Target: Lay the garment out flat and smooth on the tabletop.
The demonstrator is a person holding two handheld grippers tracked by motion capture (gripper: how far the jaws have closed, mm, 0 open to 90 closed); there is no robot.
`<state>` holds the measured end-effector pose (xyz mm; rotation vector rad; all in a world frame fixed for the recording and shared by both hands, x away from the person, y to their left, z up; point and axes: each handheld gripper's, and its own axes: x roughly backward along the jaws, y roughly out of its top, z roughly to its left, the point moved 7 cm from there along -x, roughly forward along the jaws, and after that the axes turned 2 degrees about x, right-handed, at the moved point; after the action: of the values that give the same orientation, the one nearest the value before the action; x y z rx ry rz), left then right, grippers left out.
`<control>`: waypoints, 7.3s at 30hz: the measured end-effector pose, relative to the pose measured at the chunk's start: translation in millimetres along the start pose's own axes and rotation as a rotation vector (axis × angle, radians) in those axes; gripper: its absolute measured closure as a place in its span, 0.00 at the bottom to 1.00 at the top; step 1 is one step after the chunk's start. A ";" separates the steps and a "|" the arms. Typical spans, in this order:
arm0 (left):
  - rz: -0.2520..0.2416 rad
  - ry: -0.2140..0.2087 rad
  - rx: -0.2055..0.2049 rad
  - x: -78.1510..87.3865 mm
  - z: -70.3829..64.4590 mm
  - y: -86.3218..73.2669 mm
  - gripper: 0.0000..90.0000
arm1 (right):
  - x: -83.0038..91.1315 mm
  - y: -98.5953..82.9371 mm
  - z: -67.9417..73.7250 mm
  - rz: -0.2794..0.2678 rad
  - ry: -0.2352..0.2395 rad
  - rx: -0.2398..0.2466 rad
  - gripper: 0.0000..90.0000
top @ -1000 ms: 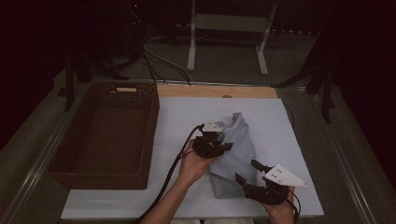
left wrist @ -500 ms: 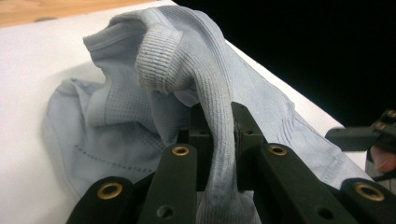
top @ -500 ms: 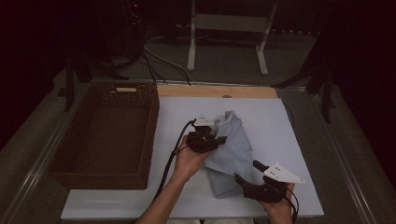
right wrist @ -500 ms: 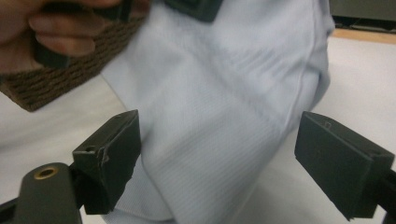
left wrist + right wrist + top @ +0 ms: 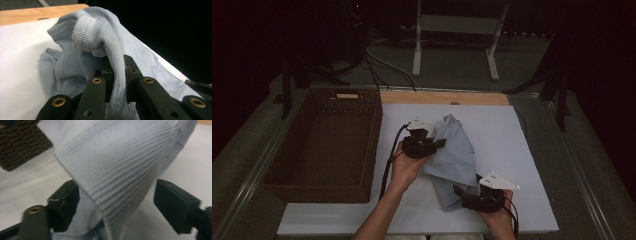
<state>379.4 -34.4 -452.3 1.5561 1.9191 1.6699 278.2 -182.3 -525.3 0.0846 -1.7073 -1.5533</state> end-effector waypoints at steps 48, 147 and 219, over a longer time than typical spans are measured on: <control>0.017 -0.021 -0.044 -2.6 -9.4 -1.9 0.93 | 41.1 7.8 -59.9 -0.026 -0.212 0.025 0.77; 0.028 0.103 -0.001 51.3 28.5 -69.3 0.92 | -0.4 -17.9 -80.4 0.163 -0.138 -0.051 0.39; 0.060 0.127 -0.003 54.2 6.2 -92.7 0.92 | 51.5 -14.2 -67.5 0.170 -0.185 0.009 0.94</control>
<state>305.8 25.8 -502.8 1.5569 1.9462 1.8369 276.9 -268.0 -517.0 -0.2006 -1.8132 -1.4645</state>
